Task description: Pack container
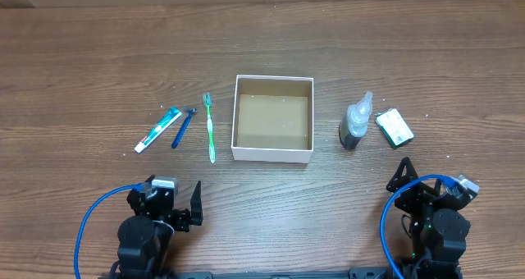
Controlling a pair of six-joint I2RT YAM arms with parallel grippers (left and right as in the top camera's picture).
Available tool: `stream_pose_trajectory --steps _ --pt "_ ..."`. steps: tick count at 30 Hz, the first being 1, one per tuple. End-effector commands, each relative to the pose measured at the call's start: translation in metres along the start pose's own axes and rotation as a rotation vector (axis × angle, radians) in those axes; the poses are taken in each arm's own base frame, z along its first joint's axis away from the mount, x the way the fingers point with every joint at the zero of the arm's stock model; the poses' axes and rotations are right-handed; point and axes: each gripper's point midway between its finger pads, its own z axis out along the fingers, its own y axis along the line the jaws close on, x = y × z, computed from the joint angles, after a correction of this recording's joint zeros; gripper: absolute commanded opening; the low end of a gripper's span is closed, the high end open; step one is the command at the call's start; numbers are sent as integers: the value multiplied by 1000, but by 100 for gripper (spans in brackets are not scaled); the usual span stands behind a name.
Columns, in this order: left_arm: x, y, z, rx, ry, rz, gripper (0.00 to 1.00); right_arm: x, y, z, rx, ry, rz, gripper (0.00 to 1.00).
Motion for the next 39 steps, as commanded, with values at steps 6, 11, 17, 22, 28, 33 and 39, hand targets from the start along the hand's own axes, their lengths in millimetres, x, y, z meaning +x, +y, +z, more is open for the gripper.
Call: stream_pose_trajectory --steps 6,11,17,22,28,33,39 --pt "1 -1 0 9 -5 2 100 1 -1 1 0 -4 1 100" --pt "1 -1 0 9 -5 2 100 1 -1 1 0 -4 1 100" --pt "1 -1 0 9 -5 2 100 1 -1 1 0 -4 1 100" --pt "1 -1 0 9 -5 2 100 1 -1 1 0 -4 1 100" --pt "1 -1 0 9 -5 2 100 1 -1 1 0 -4 1 100" --pt "1 -1 0 9 -5 2 100 1 -1 1 0 -4 1 100" --pt "1 -1 0 9 -5 2 100 -5 3 1 -22 -29 32 100"
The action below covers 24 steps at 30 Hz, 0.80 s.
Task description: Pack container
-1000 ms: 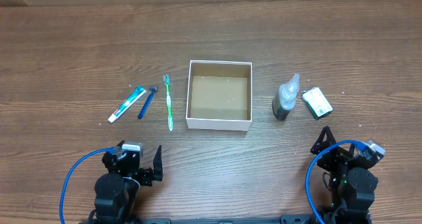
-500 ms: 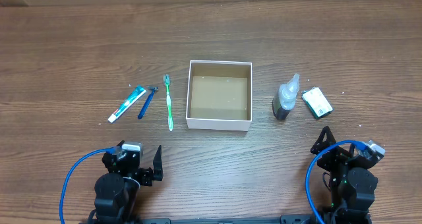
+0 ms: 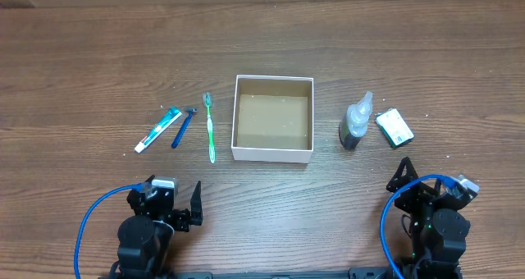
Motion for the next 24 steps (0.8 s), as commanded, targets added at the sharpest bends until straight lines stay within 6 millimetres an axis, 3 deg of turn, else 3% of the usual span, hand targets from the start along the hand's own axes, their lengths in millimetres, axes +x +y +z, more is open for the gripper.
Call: stream_pose_trajectory --steps 1,5,7,10,16,19,24 --pt "1 -1 0 9 -5 2 100 -1 9 0 -52 -6 65 100" --pt "1 -1 0 9 -5 2 100 7 39 -4 -223 68 139 100" --pt "1 -1 0 9 -5 2 100 -1 64 -11 -359 61 126 100" --pt "1 -1 0 9 -5 2 100 -26 98 -31 -540 -8 73 100" --pt "1 -1 0 9 -5 2 100 -80 135 -66 -603 7 -1 100" --pt "1 -1 0 9 -5 2 100 -96 144 -63 -545 101 -49 100" --pt "1 -1 0 9 -5 2 100 -120 158 -32 -435 311 -132 100"
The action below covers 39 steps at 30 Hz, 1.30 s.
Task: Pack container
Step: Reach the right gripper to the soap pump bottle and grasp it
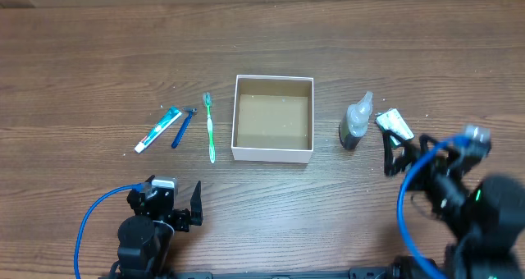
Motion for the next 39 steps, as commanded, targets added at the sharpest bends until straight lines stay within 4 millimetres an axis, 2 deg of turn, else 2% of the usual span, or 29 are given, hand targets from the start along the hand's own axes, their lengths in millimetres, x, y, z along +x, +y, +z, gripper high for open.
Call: stream_pose_trajectory --steps 1,4,7,11,13,17,21,25,30,34,37,38,39 --pt "0 -1 0 9 -6 2 100 -27 0 24 55 134 -75 100" --pt "0 -1 0 9 -6 2 100 -34 -15 56 129 288 -39 100" --pt "0 -1 0 9 -6 2 100 -31 -33 86 204 396 -11 100" --pt "0 -1 0 9 -6 2 100 -5 -43 126 243 524 -24 100" --pt "0 -1 0 9 -6 2 100 12 -50 136 304 576 -58 100" --pt "0 -1 0 9 -6 2 100 42 -53 144 393 668 -130 100" --pt "0 -1 0 9 -6 2 100 47 -65 135 531 663 -113 99" --pt "0 -1 0 9 -6 2 100 65 -73 136 539 705 -85 94" --pt "0 -1 0 9 -6 2 100 89 -86 154 524 726 -73 90" --pt "0 -1 0 9 -6 2 100 96 -89 163 512 723 -69 83" --pt "0 -1 0 9 -6 2 100 95 -89 165 508 715 -70 77" --pt "0 -1 0 9 -6 2 100 96 -89 164 509 722 -70 70" --pt "0 -1 0 9 -6 2 100 99 -88 163 504 730 -67 70"
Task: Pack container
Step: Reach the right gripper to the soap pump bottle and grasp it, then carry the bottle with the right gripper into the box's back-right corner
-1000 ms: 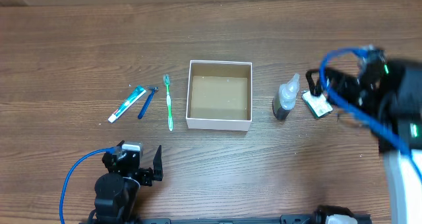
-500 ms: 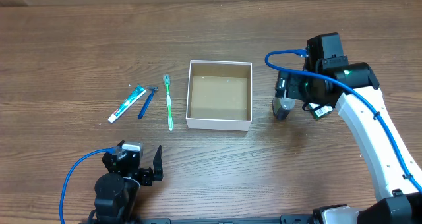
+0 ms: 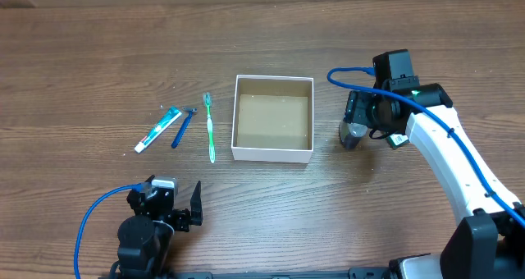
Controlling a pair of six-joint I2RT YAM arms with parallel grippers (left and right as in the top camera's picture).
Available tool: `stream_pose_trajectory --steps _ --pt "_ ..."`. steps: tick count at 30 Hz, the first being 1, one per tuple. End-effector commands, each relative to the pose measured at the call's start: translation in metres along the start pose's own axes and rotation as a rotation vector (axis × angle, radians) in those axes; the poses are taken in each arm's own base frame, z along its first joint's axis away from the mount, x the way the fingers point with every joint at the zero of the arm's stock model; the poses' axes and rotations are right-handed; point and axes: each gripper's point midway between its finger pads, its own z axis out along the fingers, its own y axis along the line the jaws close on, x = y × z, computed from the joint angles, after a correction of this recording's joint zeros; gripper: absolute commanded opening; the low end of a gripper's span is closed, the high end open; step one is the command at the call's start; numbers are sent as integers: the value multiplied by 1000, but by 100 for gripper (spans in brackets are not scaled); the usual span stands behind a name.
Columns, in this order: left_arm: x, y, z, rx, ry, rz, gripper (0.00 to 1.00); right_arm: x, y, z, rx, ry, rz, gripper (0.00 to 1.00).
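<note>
An open white box point(image 3: 273, 153) with a brown floor stands at the table's middle. To its right a clear bottle with dark contents point(image 3: 350, 137) is mostly covered by my right gripper point(image 3: 355, 119), which hangs right over it; the wrist hides the fingers. A corner of the green packet point(image 3: 397, 139) shows beneath the arm. Left of the box lie a green toothbrush point(image 3: 210, 131), a blue razor point(image 3: 181, 128) and a toothpaste tube point(image 3: 157, 130). My left gripper point(image 3: 197, 205) rests near the front edge, far from all of them.
The wooden table point(image 3: 98, 57) carries nothing else. My right arm's white link point(image 3: 447, 160) and blue cable cross the right side from the front edge to the bottle.
My right arm has moved from the front right, short of the green packet, to a place directly over the bottle. The packet is now nearly covered. The left arm stayed put.
At the first two moments both arms rested at the front edge and all items lay untouched around the box. Then the right arm was raised with its fingers apart near the green packet. Now its gripper is over the bottle.
</note>
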Motion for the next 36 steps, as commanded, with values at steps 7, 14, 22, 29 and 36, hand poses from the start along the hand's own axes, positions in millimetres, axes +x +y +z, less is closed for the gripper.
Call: stream_pose_trajectory --steps 7,14,22,29,36 --pt "0 -1 0 9 -5 2 100 11 2 5 -22 32 -5 64" --pt "0 -1 0 9 -5 2 100 10 3 5 -28 28 -12 55" --pt "0 -1 0 9 -5 2 100 7 4 -8 -28 26 -12 40" --pt "0 -1 0 9 -5 2 100 -5 26 -66 -48 -51 -66 36" --pt "0 -1 0 9 -5 2 100 1 80 -143 -47 -219 -247 36"
